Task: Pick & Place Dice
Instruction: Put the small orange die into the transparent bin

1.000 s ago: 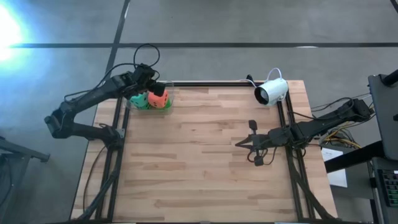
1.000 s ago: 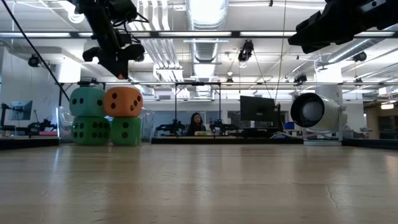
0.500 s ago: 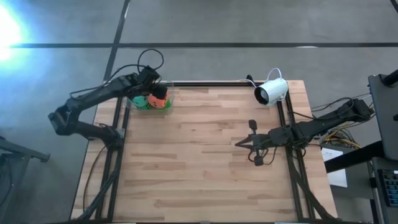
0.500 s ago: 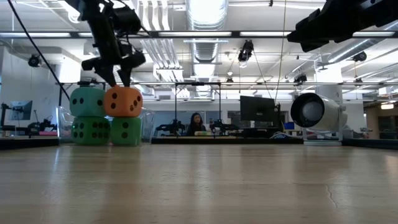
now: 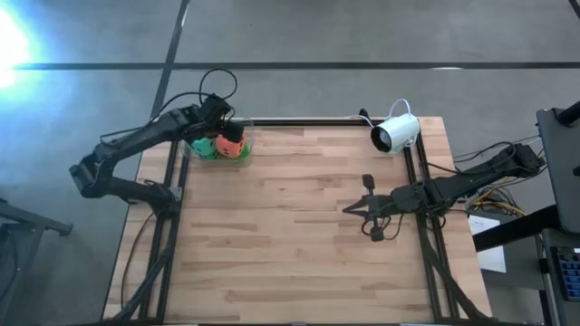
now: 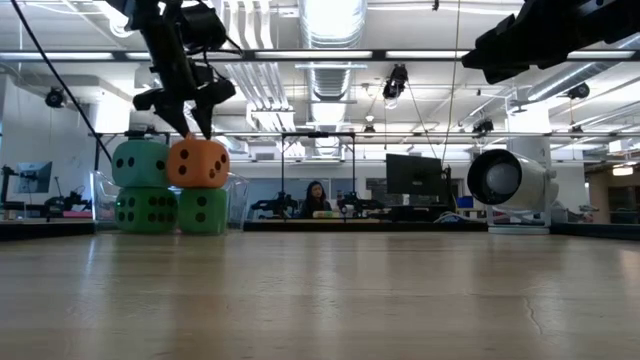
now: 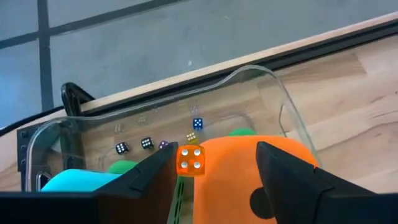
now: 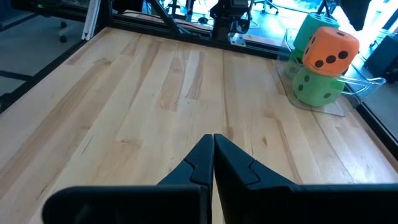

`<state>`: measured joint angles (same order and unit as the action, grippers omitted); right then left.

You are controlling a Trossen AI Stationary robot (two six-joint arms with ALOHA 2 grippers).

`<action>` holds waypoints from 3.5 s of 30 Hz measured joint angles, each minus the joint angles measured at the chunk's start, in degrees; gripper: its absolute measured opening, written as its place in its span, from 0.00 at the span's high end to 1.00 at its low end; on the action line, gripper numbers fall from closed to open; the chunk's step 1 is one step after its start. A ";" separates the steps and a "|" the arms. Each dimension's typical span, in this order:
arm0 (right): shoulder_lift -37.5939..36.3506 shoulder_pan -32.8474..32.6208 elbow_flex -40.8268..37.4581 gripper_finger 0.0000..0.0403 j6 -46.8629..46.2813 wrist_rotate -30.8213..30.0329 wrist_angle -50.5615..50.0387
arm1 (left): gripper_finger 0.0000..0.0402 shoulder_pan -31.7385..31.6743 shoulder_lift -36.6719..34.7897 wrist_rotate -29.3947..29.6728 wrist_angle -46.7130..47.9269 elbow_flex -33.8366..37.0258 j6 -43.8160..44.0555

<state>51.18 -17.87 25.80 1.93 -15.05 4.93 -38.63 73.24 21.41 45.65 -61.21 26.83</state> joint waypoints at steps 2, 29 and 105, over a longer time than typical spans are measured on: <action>0.00 -0.02 0.00 0.98 0.00 0.00 0.00 | 0.46 0.00 0.03 0.00 -0.16 0.15 0.02; 0.00 -0.02 0.00 0.98 0.00 0.00 0.02 | 0.55 -0.11 0.00 -3.63 -4.07 -0.74 -9.09; 0.02 -0.01 0.00 0.98 -0.42 0.01 -0.02 | 0.78 0.23 -1.14 -10.47 1.30 -1.11 -17.52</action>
<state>51.20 -17.88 25.80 1.52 -15.04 4.91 -38.40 72.10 10.94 46.95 -62.33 9.31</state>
